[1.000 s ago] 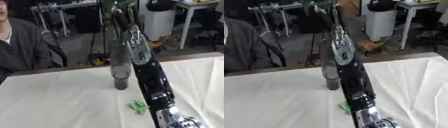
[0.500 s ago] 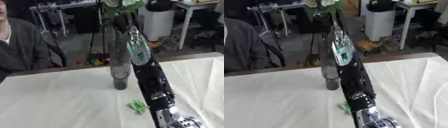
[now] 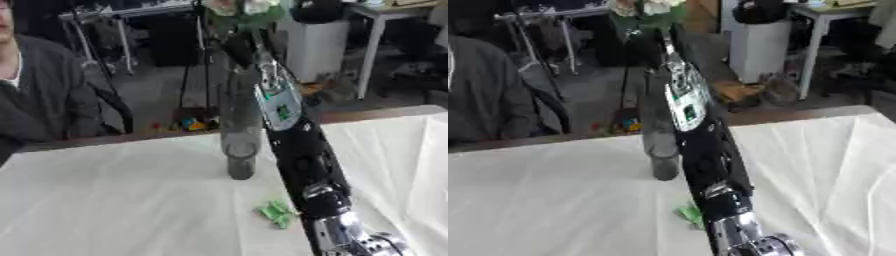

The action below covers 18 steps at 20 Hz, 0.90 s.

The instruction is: Arrange flowers into the vase.

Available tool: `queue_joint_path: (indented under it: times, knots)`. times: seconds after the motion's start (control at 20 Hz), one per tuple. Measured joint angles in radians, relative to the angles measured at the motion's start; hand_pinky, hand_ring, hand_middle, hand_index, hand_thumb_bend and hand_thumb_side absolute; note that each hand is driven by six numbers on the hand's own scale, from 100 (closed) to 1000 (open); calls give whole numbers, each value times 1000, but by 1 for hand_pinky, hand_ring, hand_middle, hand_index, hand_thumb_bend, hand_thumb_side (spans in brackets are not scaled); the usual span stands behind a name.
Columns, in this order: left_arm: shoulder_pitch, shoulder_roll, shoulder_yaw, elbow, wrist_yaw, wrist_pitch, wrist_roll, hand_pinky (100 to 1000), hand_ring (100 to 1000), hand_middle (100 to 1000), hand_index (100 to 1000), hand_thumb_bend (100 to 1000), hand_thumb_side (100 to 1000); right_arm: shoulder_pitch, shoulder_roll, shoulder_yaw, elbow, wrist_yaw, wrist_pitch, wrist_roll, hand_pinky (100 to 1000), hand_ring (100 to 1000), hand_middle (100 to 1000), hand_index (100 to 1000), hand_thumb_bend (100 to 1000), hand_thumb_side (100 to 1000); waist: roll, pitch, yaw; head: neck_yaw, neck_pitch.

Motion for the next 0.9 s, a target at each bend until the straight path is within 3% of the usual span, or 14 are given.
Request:
queue_joint_path:
  times: [0.4,0.9]
  knots:
    - [0,0,0,3,-5,0,0,761,713,624,764,615,940,-25,-18,1,23,40,10,59,524,553,514,292,100,770,-12,-3,-8,0,1]
    - [2,0,1,7,-8,1,-1,761,712,623,764,617,940,-38,-35,5,54,16,50,239,536,561,536,293,100,856,-24,-13,-23,2,4]
